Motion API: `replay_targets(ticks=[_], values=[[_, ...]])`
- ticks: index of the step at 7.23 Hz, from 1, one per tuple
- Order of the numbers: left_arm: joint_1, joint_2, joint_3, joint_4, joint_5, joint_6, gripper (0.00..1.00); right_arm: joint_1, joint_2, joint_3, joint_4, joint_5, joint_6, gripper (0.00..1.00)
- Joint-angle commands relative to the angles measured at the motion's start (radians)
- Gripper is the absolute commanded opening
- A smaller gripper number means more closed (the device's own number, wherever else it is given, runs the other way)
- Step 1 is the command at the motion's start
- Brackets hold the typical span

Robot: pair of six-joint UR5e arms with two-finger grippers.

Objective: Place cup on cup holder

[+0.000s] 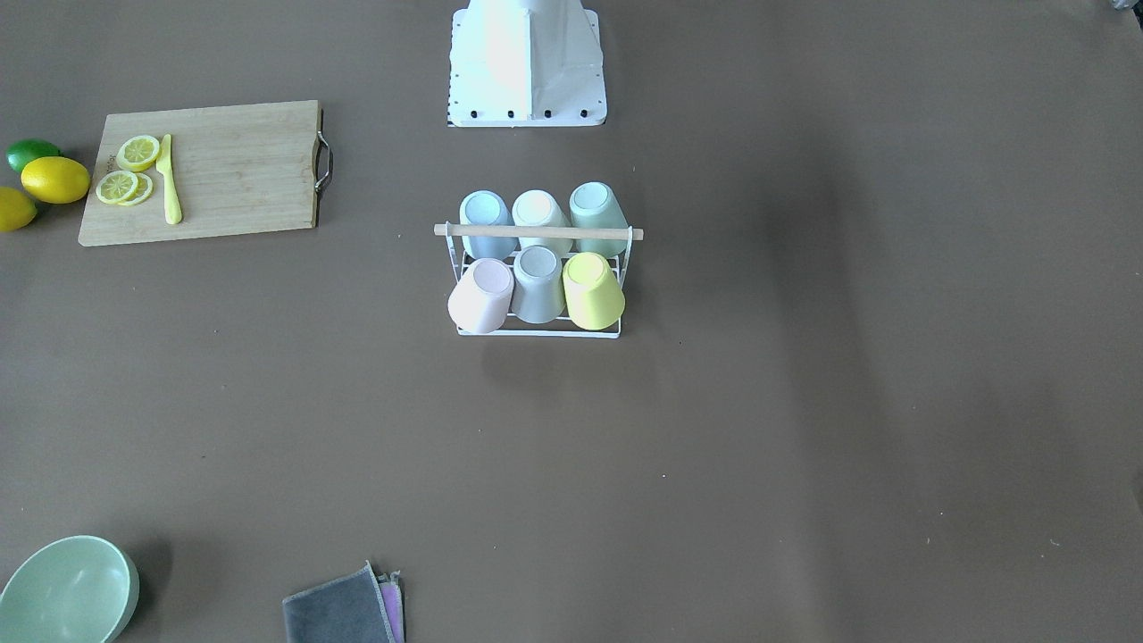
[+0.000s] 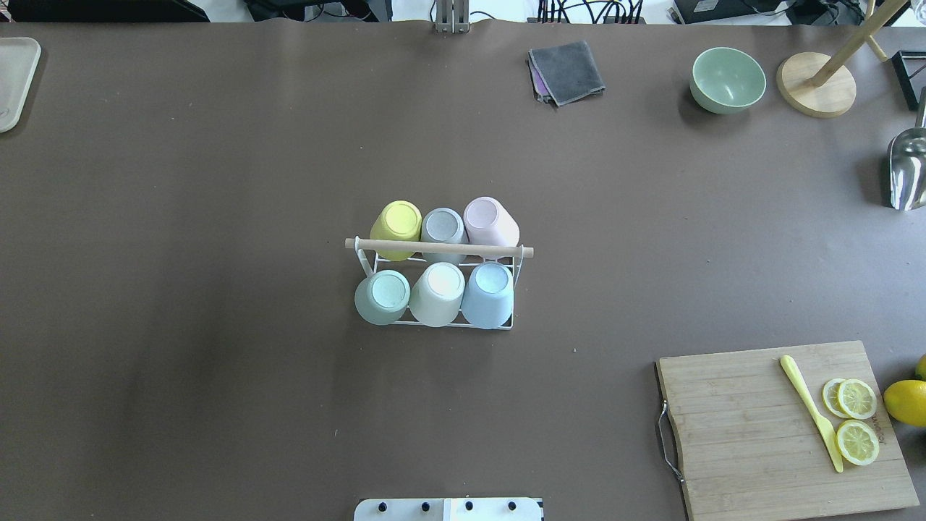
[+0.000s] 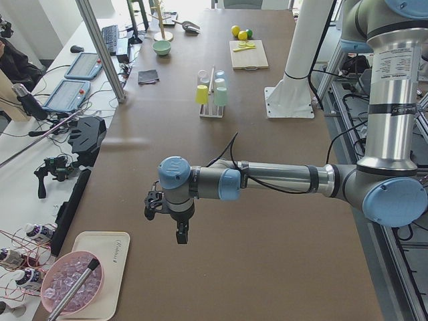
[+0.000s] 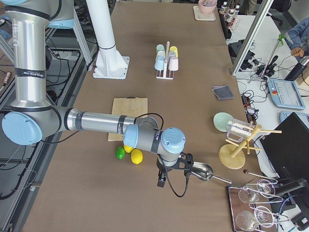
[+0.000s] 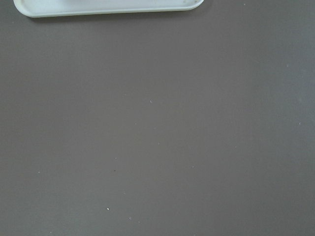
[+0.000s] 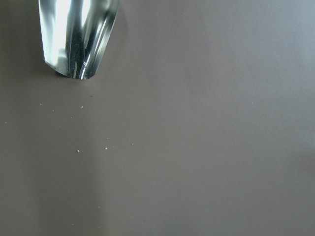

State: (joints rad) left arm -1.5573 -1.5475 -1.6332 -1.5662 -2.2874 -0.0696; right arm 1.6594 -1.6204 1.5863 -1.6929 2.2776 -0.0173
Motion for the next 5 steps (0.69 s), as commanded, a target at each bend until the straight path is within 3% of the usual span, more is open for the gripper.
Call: replay_targets(ticks=[1, 5], values=[[0.0, 0.007, -0.001, 0.002, 0.002, 0.001, 0.98, -0.001, 0.014, 0.003, 0.001, -0.003, -0.001, 1.0], [0.0, 0.007, -0.001, 0.002, 0.002, 0.001, 0.98, 0.0, 0.014, 0.007, 0.001, 0.0, -0.009, 1.0]])
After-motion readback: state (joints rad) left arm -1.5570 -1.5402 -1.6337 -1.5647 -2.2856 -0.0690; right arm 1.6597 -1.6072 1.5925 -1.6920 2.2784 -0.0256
